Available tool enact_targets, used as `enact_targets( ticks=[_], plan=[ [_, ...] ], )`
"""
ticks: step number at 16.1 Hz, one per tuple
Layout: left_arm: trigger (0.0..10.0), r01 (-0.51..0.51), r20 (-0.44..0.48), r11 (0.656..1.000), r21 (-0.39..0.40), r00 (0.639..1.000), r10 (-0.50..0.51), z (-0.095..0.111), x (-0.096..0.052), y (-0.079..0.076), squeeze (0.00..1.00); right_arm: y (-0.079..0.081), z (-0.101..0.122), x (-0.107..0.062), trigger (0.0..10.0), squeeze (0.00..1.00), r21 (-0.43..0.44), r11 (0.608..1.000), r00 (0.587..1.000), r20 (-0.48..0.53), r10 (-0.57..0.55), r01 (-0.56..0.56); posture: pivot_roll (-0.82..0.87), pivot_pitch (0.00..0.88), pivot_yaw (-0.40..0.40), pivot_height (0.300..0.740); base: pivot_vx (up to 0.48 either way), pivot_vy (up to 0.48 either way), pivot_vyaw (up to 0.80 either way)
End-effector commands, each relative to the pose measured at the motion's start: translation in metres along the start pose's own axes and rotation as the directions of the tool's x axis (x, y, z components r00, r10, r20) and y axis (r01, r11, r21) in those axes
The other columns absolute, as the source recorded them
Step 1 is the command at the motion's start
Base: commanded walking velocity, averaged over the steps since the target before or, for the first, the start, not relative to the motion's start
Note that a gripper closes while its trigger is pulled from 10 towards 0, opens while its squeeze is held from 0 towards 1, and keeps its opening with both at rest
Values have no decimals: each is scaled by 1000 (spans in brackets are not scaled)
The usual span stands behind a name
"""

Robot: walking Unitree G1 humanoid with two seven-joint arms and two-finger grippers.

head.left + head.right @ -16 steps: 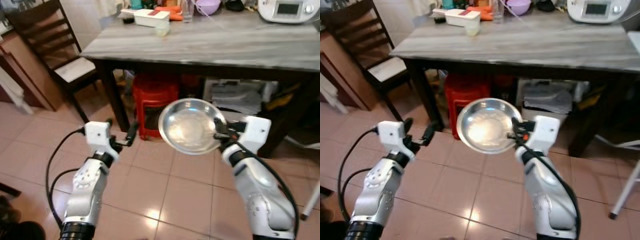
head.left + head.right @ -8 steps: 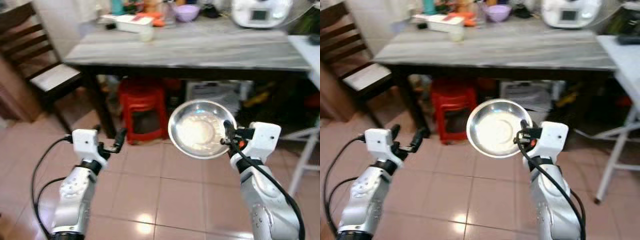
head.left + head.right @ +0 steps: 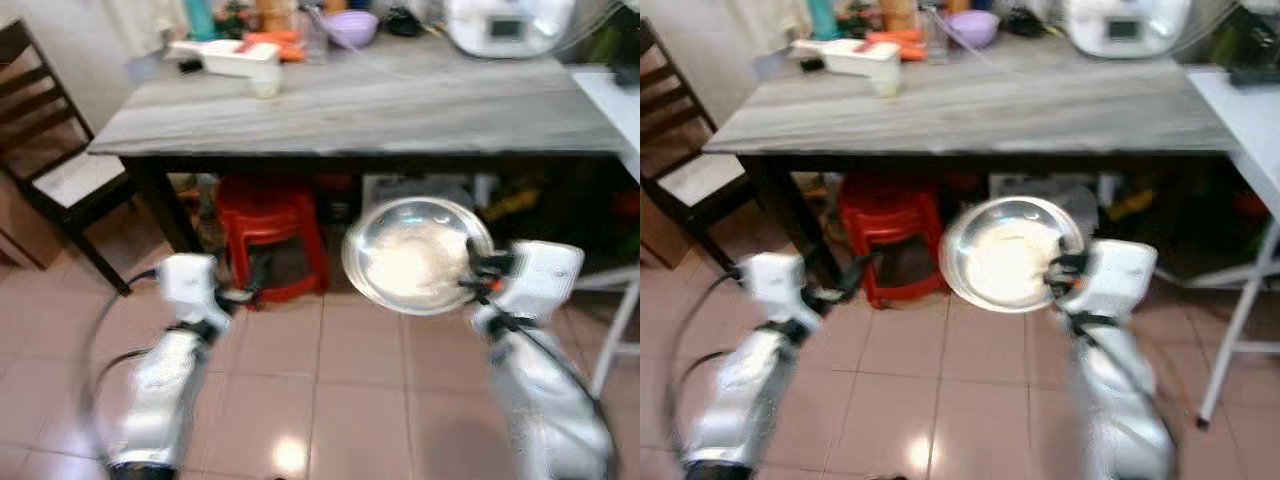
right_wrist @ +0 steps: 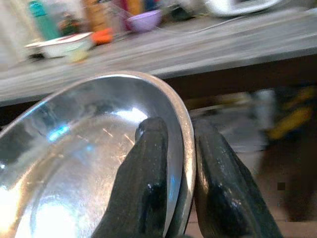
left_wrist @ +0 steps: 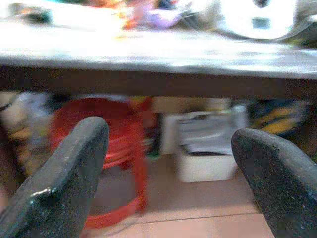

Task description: Setting the table

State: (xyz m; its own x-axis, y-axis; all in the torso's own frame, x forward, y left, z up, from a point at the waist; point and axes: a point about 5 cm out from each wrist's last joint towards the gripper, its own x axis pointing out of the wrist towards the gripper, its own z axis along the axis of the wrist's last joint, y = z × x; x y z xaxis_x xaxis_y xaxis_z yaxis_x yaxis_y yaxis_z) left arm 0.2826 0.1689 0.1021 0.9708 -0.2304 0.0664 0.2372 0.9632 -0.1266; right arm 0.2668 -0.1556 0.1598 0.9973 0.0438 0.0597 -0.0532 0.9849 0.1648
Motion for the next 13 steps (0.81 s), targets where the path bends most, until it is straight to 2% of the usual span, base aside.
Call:
enact_targets(
  ticks=[1,3,6,13],
  plan=[
    [10000,27,19,1000,4,999,-27,4,3,-7,0,-7,4,-3,10000,0,-17,1000,1000,17,-21,21,-151,86,69,740,412,0,0],
    [10000,32,21,999,2,999,-32,5,4,-9,0,-6,4,-1,10000,0,-16,1000,1000,16,-21,21,-152,84,70,740,414,0,0],
    [10000,43,19,999,0,999,-43,4,4,-10,0,-8,3,-1,10000,0,-17,999,999,19,-33,34,-150,83,72,740,420,0,575],
    [10000,65,14,998,-18,998,-65,2,3,-17,0,-9,2,1,10000,0,-21,999,999,21,-45,45,-148,79,73,740,436,0,0]
  ],
)
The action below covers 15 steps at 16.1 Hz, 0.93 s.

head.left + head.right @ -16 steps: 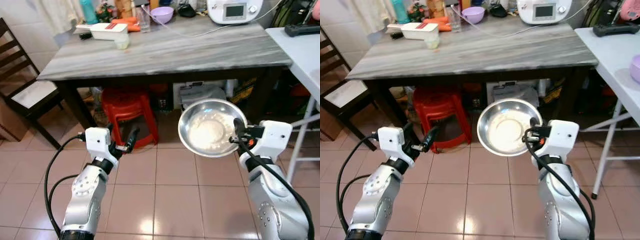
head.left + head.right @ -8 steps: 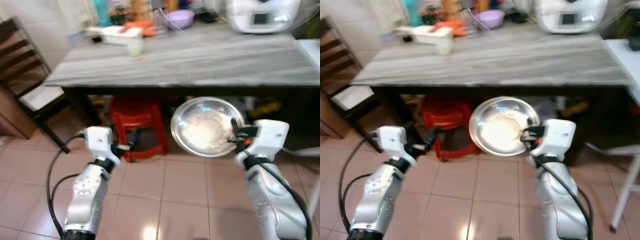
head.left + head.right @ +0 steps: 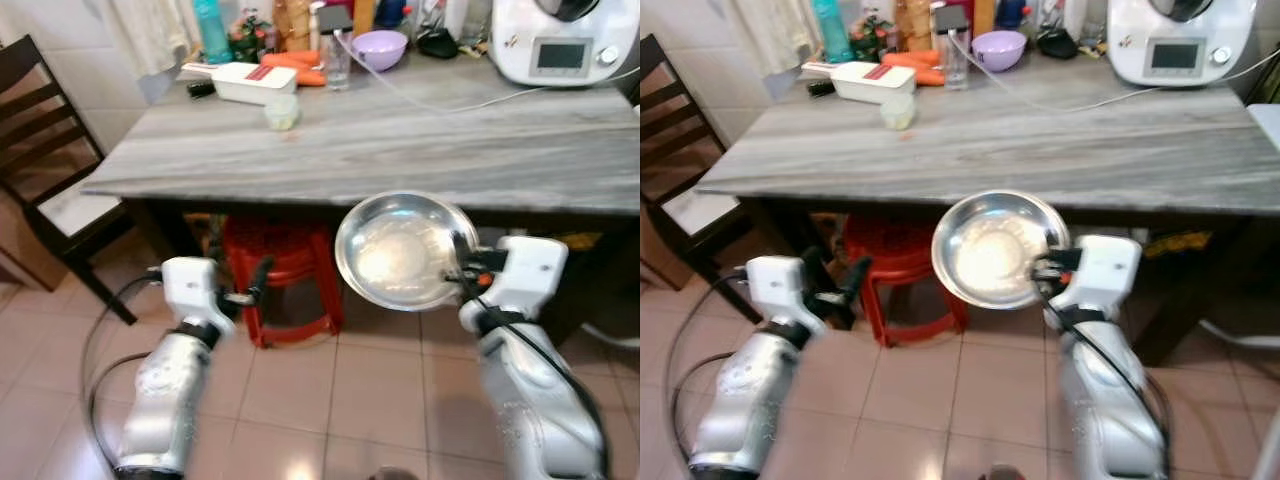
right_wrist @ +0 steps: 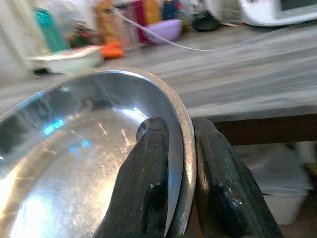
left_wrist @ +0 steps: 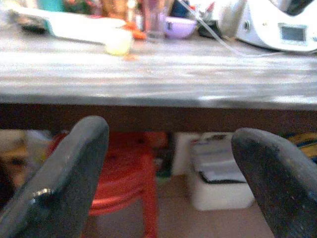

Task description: Setting the table

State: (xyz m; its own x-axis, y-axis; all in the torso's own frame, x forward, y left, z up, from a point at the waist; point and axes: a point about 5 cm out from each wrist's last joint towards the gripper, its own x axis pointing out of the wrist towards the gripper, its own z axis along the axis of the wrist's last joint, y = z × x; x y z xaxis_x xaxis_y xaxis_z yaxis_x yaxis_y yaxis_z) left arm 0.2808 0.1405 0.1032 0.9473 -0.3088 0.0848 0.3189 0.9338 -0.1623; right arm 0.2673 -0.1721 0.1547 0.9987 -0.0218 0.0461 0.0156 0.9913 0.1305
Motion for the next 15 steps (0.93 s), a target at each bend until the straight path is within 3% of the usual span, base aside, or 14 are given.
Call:
enact_targets(
  ticks=[1,5,13,15],
  plan=[
    [10000,-17,5,1000,22,1000,17,5,-3,10,0,8,4,1,10000,0,18,1000,1000,24,18,-18,-148,79,73,740,450,0,0],
    [10000,-15,1,1000,18,1000,15,4,-3,8,0,9,2,1,10000,0,30,999,1000,13,11,-12,-150,83,73,740,450,0,-453],
    [10000,-15,-8,1000,8,1000,15,2,-5,7,0,11,2,4,10000,0,35,999,1000,12,17,-17,-150,87,69,740,448,0,0],
    [10000,-11,-7,1000,-7,1000,11,2,-5,5,0,12,1,4,10000,0,35,999,1000,8,19,-19,-148,88,68,740,0,0,0]
  ],
)
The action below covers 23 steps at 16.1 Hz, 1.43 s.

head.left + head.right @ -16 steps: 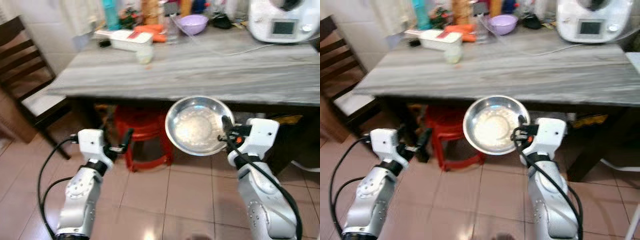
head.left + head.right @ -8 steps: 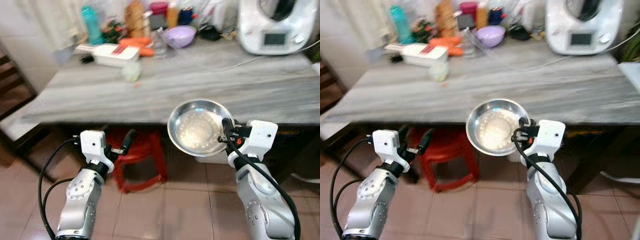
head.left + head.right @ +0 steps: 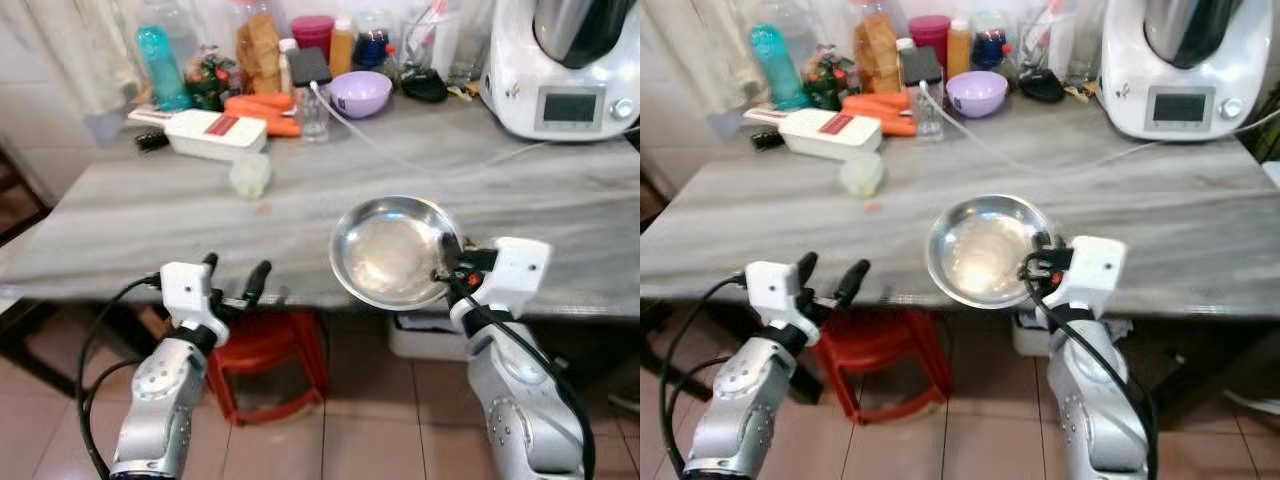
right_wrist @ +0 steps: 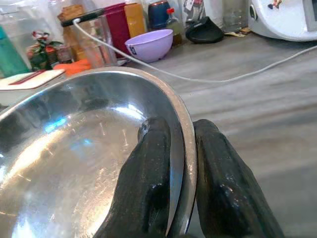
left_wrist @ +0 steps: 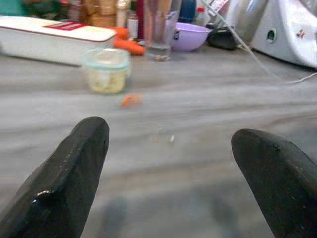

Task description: Setting the table

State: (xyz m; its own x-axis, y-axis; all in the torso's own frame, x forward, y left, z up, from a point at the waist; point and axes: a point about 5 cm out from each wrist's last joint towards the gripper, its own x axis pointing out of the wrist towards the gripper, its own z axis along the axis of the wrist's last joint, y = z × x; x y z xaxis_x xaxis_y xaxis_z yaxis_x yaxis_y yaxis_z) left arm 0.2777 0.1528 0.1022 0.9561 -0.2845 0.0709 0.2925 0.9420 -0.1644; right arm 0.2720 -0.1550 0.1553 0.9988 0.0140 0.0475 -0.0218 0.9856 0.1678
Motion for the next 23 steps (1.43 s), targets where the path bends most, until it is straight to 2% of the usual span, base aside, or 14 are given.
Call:
enact_targets(
  ticks=[1,4,7,11,13,16,21,22,23],
  plan=[
    [10000,24,0,1000,-14,1000,-24,0,0,-7,0,-5,3,0,10000,0,-4,1000,1000,10,-16,16,-148,88,68,740,0,0,0],
    [10000,65,-18,998,-1,998,-65,-3,-12,-8,0,-5,1,1,10000,0,-3,1000,1000,3,-23,23,-148,88,68,740,0,0,0],
    [10000,175,-52,985,-2,983,-175,-5,-24,-12,0,-18,-6,4,10000,0,-8,995,994,-37,-100,99,-140,94,63,740,0,0,0],
    [10000,238,-63,971,-3,969,-238,-4,-27,-16,0,-32,-13,10,10000,0,-2,983,978,-95,-185,186,-137,95,61,740,0,0,0],
    [10000,295,-73,955,-5,953,-295,-4,-30,-22,0,-38,-20,19,10000,0,16,973,963,-150,-224,229,-137,96,62,740,0,0,0],
    [10000,327,-85,945,-6,941,-326,-6,-32,-26,0,-36,-21,33,10000,0,34,974,962,-168,-214,222,-137,98,63,740,0,0,0],
    [10000,371,-86,929,-18,925,-371,-4,-35,-30,0,-15,-25,58,10000,0,51,984,967,-198,-160,173,-124,99,64,740,0,0,0],
    [10000,376,-86,926,-16,923,-376,-4,-34,-31,0,-13,-27,62,10000,659,52,984,966,-210,-153,168,-122,96,62,740,0,0,0],
    [10000,378,-86,926,-15,922,-377,-4,-34,-31,0,-12,-28,63,10000,1000,49,985,964,-218,-153,167,-118,93,60,740,0,0,0]
  ],
)
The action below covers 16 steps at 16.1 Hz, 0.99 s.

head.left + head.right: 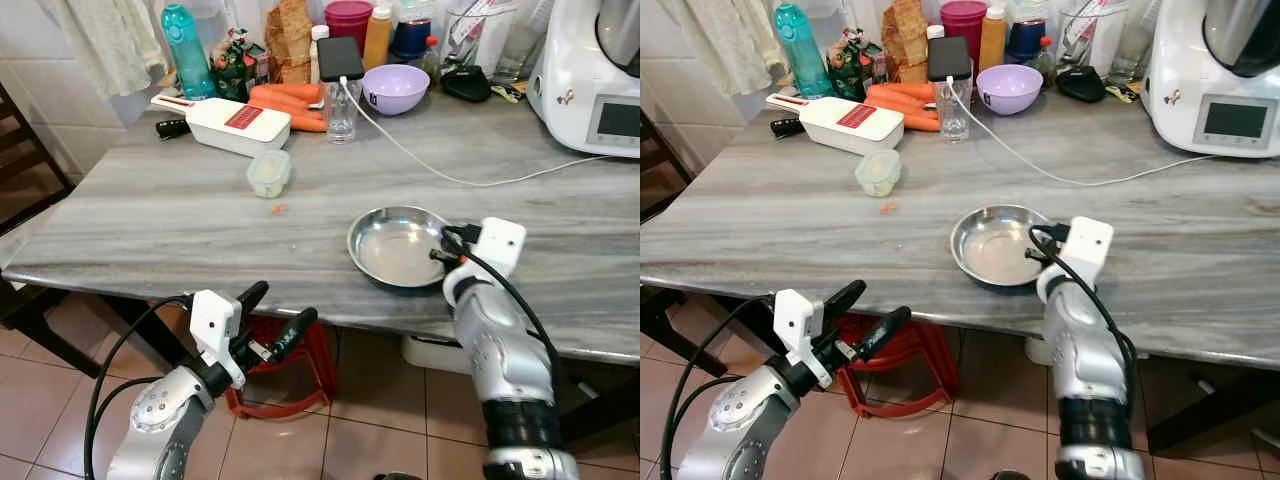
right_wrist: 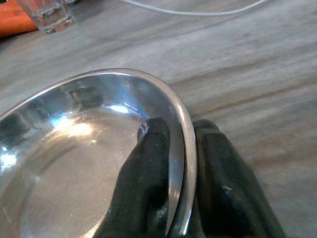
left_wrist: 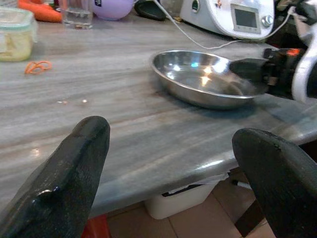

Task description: Setting the table

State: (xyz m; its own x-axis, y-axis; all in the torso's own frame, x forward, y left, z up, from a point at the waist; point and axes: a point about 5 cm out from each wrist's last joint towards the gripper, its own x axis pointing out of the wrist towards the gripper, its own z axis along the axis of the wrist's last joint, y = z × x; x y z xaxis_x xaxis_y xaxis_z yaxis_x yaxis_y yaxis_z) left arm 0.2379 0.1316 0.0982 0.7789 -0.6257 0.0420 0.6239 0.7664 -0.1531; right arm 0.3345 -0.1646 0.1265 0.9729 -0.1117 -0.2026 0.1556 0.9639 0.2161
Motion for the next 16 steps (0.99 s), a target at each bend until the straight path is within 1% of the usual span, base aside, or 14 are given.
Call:
enact_targets(
  ticks=[1,4,7,10,11,12,13,14,15,16],
  plan=[
    [10000,10,3,1000,17,1000,-10,4,-1,0,0,6,-1,2,10000,1000,3,1000,1000,-6,17,-17,-116,89,59,740,0,0,0],
    [10000,9,4,1000,20,1000,-9,4,1,1,0,6,-2,2,10000,1000,12,999,999,-11,30,-30,-117,82,56,740,0,0,0],
    [10000,15,13,999,31,1000,-16,6,5,1,0,0,-1,1,10000,1000,18,999,999,-9,43,-43,-109,66,45,740,0,0,0],
    [10000,-10,37,999,34,999,9,7,7,2,0,-6,15,-4,10000,1000,-38,998,995,78,54,-51,-104,43,38,740,0,0,0],
    [10000,-24,42,999,32,999,23,7,8,3,0,-10,24,-8,10000,1000,-79,996,990,137,41,-30,-106,39,41,740,0,0,0],
    [10000,-29,49,999,33,998,27,8,8,3,0,-12,32,-11,10000,1000,-103,995,981,192,29,-9,-106,39,41,740,0,0,0],
    [10000,-32,55,999,33,998,30,10,10,3,0,-14,37,-15,10000,1000,-144,990,971,237,27,8,-111,33,47,740,0,0,0],
    [10000,-34,57,999,33,998,32,10,10,4,0,-16,40,-19,10000,1000,-166,986,963,267,26,19,-118,32,56,740,0,0,0],
    [10000,-48,65,998,38,997,45,11,12,6,0,-22,43,-34,10000,1000,-237,969,940,340,21,64,-120,33,63,740,0,0,0],
    [10000,-53,68,998,40,996,50,12,12,7,0,-23,43,-37,10000,1000,-248,966,937,349,19,73,-119,34,64,740,0,0,0]
  ],
)
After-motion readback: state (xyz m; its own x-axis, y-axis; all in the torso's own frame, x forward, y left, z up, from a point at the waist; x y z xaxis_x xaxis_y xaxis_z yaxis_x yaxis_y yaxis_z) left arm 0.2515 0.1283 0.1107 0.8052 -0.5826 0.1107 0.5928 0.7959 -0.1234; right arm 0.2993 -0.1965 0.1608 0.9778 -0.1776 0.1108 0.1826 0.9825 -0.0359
